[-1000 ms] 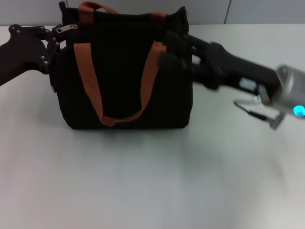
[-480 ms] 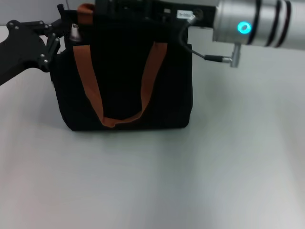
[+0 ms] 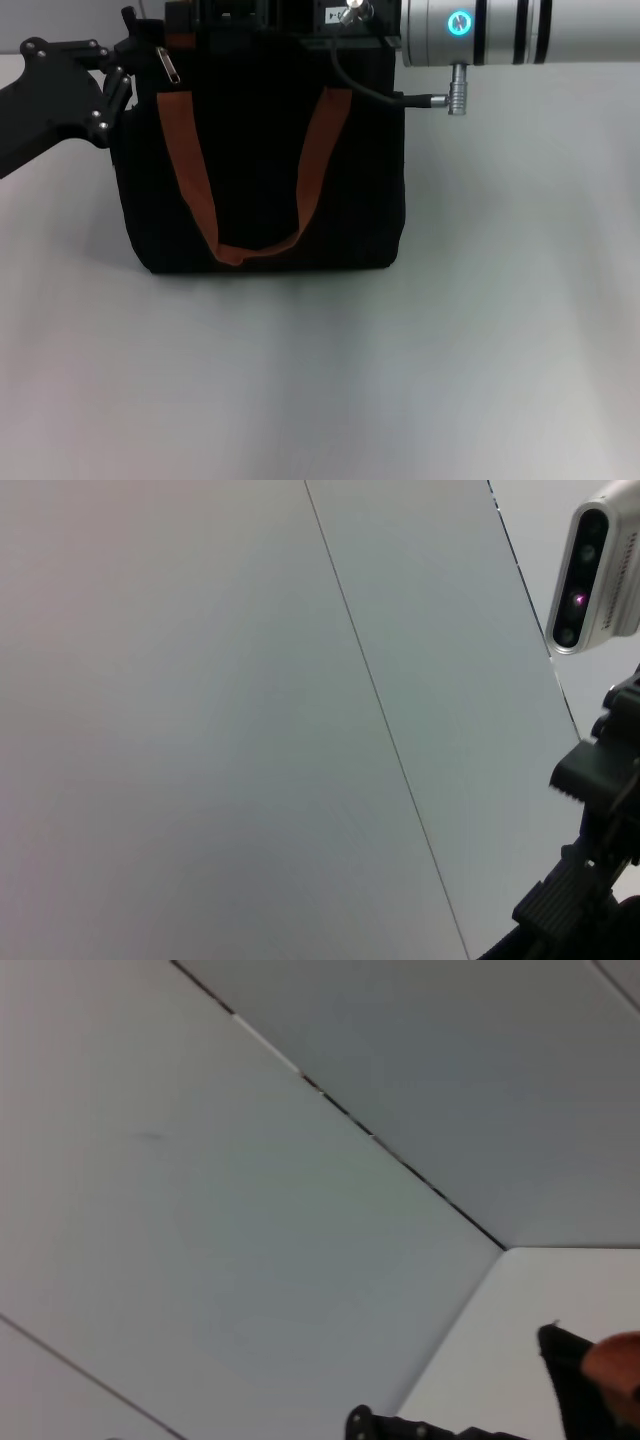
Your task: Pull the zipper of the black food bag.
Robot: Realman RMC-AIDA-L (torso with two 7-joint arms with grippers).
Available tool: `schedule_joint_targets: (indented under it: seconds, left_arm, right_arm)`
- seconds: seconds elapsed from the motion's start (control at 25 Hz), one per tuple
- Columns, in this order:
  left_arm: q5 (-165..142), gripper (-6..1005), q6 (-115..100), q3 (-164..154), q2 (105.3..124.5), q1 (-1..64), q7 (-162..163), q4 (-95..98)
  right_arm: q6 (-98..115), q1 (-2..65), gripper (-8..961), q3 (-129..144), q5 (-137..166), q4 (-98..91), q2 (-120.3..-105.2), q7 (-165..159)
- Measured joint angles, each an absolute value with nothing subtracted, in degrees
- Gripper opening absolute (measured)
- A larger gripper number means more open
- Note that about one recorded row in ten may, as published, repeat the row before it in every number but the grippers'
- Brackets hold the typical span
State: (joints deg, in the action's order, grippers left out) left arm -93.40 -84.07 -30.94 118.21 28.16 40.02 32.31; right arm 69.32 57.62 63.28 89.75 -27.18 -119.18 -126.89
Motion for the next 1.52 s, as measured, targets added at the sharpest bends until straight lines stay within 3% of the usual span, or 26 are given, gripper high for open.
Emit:
schedule_joint_targets:
  seconds: [0.4, 0.84, 1.52]
  left_arm:
    - [-93.7, 61, -83.2, -30.9, 118.07, 28.5, 40.5, 32.3]
    - [-93.8, 71, -82.6, -31.4, 118.13, 29.1, 41.5, 32.1]
    - [-93.8, 88, -82.5, -33.2, 118.12, 30.5, 42.1, 32.1]
  right_arm:
    - [68.0, 59.2, 752, 63.3, 94.0, -27.3, -119.12, -130.6]
    - [64.5, 61.8, 327, 64.9, 96.0, -26.8, -119.24, -131.9]
    - [59.4, 64.2, 323, 70.3, 96.0, -26.5, -119.66, -133.4]
